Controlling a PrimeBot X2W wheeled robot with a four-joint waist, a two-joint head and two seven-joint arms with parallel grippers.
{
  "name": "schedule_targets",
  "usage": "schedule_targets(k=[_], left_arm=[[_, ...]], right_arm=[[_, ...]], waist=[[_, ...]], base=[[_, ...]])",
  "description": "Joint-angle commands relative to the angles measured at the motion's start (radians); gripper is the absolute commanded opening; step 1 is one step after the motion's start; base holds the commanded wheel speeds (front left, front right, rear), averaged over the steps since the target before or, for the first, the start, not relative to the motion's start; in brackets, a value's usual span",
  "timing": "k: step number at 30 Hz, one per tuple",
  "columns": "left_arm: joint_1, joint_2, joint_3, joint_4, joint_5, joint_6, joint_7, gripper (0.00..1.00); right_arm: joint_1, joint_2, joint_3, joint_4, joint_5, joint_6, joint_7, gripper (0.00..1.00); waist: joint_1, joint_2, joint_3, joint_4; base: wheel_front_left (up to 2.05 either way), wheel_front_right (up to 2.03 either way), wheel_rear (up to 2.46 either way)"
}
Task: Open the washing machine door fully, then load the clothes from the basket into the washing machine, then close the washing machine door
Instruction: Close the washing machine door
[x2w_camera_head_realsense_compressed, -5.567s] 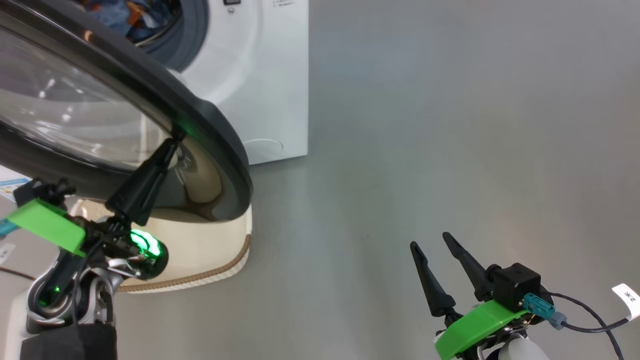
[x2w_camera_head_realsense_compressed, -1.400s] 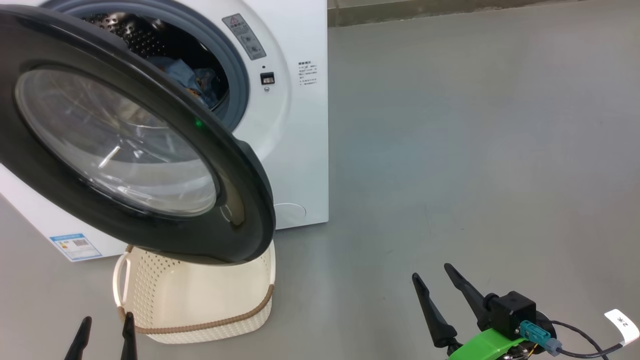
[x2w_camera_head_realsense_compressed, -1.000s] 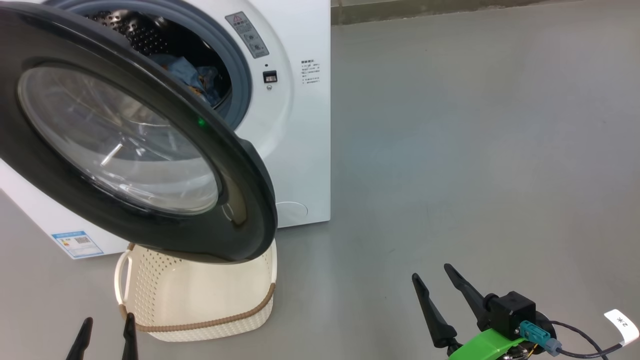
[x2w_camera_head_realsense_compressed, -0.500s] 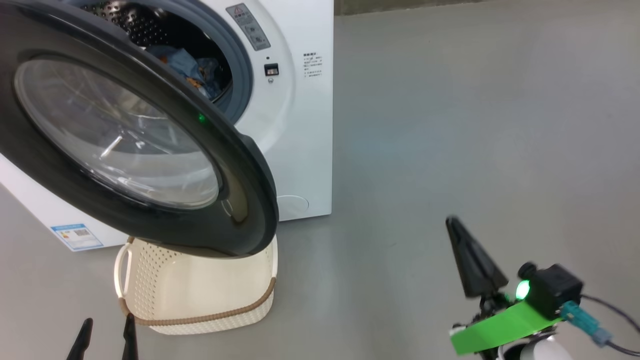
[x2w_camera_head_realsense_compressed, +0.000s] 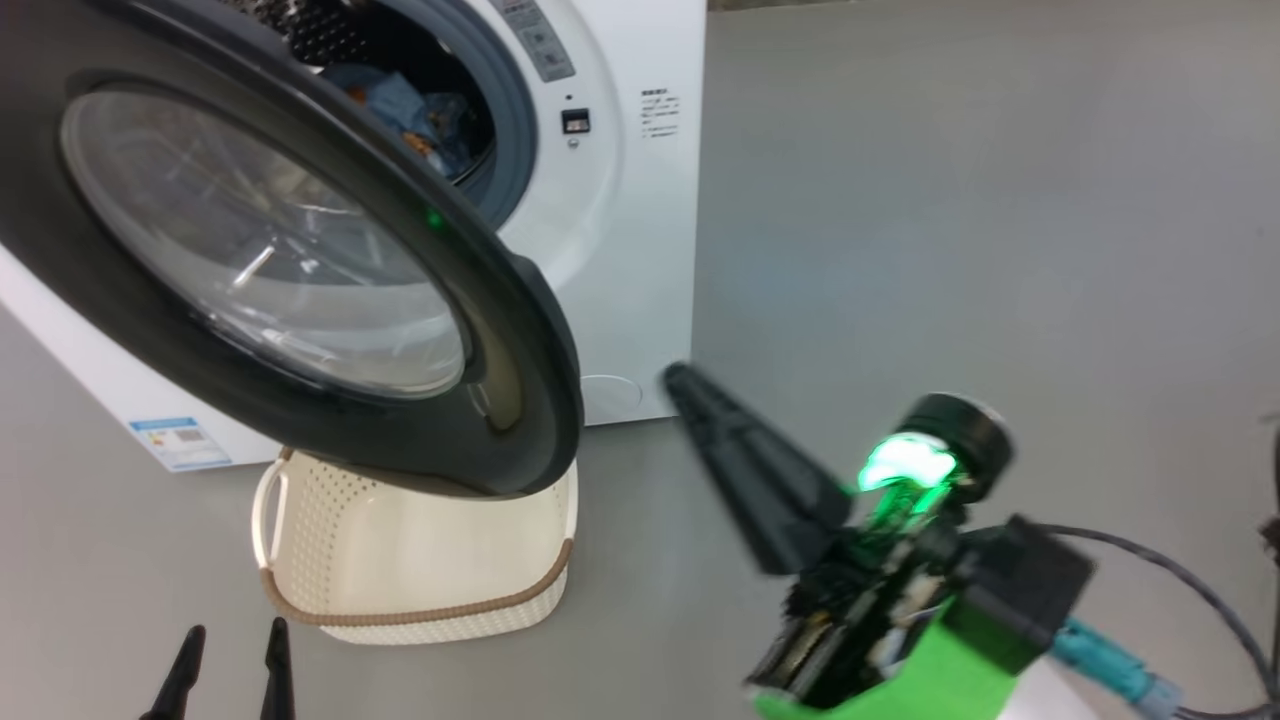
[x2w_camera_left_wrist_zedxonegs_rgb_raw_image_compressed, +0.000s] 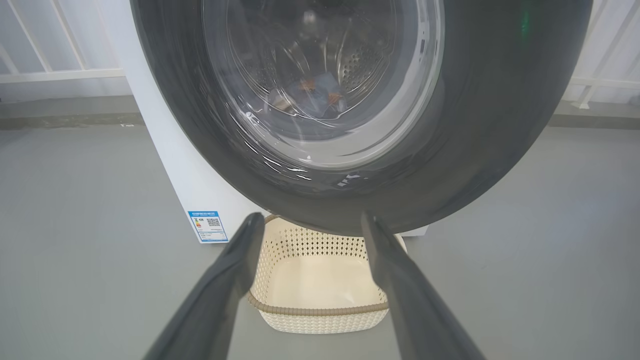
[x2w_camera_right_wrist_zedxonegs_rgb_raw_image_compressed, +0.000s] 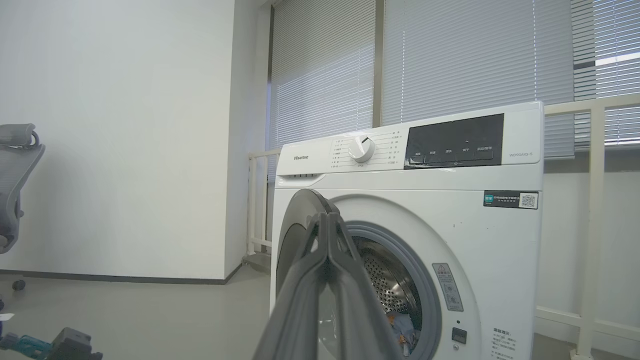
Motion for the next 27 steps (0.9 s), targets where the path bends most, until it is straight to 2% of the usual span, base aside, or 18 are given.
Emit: schedule_targets(k=[1,7,13,20,24,27], left_arm=[[-0.049,0.008,0.024,-0.017,-0.009,-0.001,-0.006,1.0],[-0.072,0.007,0.0,-0.021,-0.021,-0.002,-0.006,1.0],[-0.103,0.006,-0.037,-0.029,-0.036,-0.002,-0.006,1.0],[-0.149,0.005,-0.079,-0.029,-0.054,-0.002,-0.006,1.0],[-0.182,0.005,-0.113,-0.031,-0.072,-0.002,-0.006,1.0],[-0.198,0.005,-0.119,-0.028,-0.079,-0.002,-0.006,1.0]], right_arm=[[-0.047,-0.005,0.068,-0.028,0.028,0.002,-0.004,0.0],[-0.142,-0.079,0.264,0.049,0.105,0.002,-0.004,0.0],[-0.211,-0.118,0.385,0.174,0.172,0.002,0.005,0.0],[-0.255,-0.125,0.429,0.276,0.196,0.002,0.023,0.0],[-0.276,-0.119,0.419,0.342,0.192,0.002,0.02,0.0],[-0.279,-0.108,0.395,0.378,0.179,0.002,0.014,0.0]], waist=[[-0.0001,0.0,0.011,0.019],[-0.0001,0.0,0.038,0.077],[-0.0001,0.0,0.081,0.161],[-0.0001,0.0,0.136,0.244],[-0.0001,0.0,0.183,0.288],[-0.0001,0.0,0.204,0.296]], base=[[0.0,0.0,0.0],[0.0,0.0,0.0],[0.0,0.0,0.0],[0.0,0.0,0.0],[0.0,0.0,0.0],[0.0,0.0,0.0]])
